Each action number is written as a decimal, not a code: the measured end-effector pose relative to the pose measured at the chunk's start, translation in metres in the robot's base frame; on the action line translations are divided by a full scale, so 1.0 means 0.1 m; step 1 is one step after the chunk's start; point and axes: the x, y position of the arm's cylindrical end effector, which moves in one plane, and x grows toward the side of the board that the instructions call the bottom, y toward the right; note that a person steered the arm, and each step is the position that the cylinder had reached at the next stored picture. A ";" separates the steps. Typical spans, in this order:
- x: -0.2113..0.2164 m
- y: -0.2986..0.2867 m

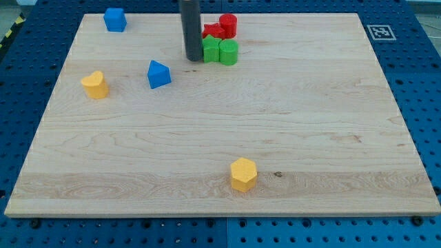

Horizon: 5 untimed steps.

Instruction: Place the green circle to the bottom right of the green star

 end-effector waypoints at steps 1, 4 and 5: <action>0.02 0.11; 0.32 0.83; 0.21 1.42</action>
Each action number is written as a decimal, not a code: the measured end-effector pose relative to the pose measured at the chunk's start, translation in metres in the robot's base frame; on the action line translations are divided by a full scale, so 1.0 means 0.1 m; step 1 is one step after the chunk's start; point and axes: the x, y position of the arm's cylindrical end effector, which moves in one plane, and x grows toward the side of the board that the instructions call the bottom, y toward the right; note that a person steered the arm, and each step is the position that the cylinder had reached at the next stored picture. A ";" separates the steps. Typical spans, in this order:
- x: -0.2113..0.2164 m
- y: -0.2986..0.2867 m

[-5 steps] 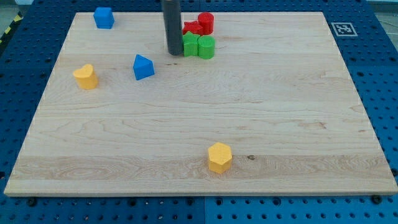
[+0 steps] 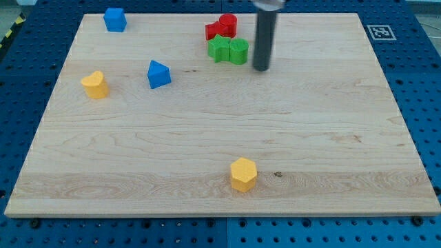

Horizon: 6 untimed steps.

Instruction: Place the green circle to the bottom right of the green star

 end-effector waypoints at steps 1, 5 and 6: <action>-0.40 0.07; -0.34 -0.39; 0.01 -0.42</action>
